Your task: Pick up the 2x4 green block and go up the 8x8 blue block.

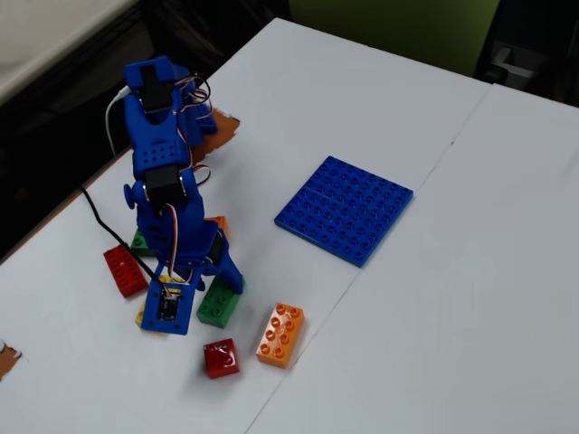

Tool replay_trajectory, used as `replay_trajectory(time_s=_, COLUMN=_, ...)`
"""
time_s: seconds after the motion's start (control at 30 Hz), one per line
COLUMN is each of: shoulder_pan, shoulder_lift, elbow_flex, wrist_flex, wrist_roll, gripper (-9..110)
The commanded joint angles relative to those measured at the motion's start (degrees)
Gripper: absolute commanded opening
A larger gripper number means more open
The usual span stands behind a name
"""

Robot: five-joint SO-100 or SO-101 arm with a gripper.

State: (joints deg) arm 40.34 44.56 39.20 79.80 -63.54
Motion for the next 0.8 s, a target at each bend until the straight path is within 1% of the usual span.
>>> replay_trajectory(time_s=0.0, shoulder_pan=0.18, shoulder_lift=0.44, elbow_flex=-2.72, wrist_flex=-1.93, wrist_roll=-0.44, gripper=22)
replay_trajectory(time_s=0.33, shoulder_pan=-0.7, shoulder_lift=-0.18, elbow_flex=-3.52, wrist_flex=-2.81, wrist_roll=-0.18, gripper=17)
replay_trajectory(time_s=0.57, shoulder_pan=-2.02, shoulder_lift=0.62, elbow_flex=-3.52, wrist_flex=-4.22, wrist_roll=-0.44, gripper=0)
replay_trajectory(time_s=0.67, shoulder_pan=-2.46, shoulder_lift=3.69, elbow_flex=-3.52, wrist_flex=-2.64, wrist_roll=-0.44, gripper=0)
replay_trajectory(time_s=0.77, shoulder_pan=-3.16, shoulder_lift=9.23, elbow_flex=-3.16, wrist_flex=1.58, wrist_roll=-3.6, gripper=0)
